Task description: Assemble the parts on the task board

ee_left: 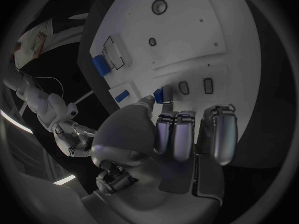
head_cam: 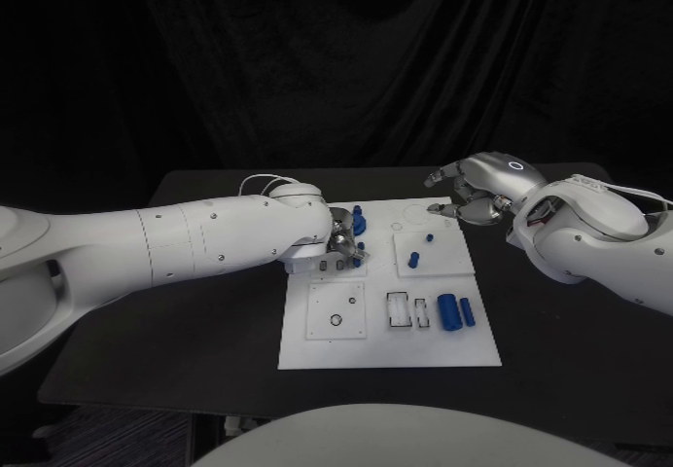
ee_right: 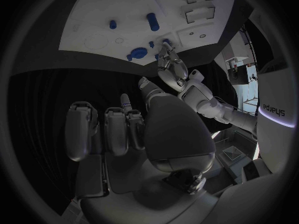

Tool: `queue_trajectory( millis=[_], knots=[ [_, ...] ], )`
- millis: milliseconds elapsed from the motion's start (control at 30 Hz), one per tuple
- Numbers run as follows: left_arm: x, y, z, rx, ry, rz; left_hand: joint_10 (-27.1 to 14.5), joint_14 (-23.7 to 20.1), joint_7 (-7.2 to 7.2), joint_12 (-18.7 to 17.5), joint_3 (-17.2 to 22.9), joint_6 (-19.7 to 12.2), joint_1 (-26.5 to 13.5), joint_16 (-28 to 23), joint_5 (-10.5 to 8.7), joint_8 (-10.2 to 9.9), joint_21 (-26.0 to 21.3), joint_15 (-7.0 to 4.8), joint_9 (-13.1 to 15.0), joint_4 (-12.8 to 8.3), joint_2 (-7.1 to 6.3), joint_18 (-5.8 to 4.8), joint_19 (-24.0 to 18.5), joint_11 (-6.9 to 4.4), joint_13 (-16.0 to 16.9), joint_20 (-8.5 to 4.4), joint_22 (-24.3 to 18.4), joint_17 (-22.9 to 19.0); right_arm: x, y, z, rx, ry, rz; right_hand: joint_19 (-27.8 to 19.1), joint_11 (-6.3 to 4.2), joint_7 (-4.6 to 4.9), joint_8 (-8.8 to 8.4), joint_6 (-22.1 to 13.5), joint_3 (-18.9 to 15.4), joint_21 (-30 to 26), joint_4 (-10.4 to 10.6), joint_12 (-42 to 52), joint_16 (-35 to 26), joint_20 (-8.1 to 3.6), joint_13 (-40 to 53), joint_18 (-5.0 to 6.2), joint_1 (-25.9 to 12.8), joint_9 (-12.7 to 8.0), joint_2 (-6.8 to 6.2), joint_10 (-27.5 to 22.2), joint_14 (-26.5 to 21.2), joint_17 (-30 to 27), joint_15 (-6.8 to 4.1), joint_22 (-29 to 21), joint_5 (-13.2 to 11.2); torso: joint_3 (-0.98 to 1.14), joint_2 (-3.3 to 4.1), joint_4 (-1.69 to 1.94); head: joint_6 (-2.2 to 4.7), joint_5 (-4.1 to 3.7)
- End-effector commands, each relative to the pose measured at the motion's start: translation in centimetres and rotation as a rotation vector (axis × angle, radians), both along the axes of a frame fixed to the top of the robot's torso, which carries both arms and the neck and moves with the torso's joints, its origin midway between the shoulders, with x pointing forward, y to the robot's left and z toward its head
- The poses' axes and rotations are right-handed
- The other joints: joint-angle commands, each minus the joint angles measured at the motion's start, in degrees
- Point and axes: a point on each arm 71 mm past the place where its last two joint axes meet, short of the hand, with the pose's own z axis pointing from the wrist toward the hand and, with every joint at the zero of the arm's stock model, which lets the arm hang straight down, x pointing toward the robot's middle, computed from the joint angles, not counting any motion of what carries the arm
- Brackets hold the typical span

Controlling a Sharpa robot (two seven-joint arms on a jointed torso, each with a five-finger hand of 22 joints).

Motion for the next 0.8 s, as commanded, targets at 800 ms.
queue_trajectory(
  millis=[800],
  knots=[
    [-0.12, 0.09, -0.19, -0.012, 0.009, -0.015, 5.86, 6.06, -0.21, 0.2, 9.65, 1.07, 2.69, 0.15, 6.96, -3.4, -0.75, -0.26, 3.33, -3.48, -3.26, 0.83, 2.4, -0.19, 15.07, -0.16, 12.26, 15.09, 0.02, -0.16, -0.2, -0.002, 0.021, -0.024, 1.76, 0.38, 0.1, -0.49, 0.0, 0.1, -0.69, -0.24, -0.67, -0.31, 0.44, 7.41, -0.08, 0.61, -0.69, 0.6, 0.45, 3.69, 3.78, 0.42, 11.64, 0.68, -0.04, -0.04, 0.06, -0.01, 0.28]
  ],
)
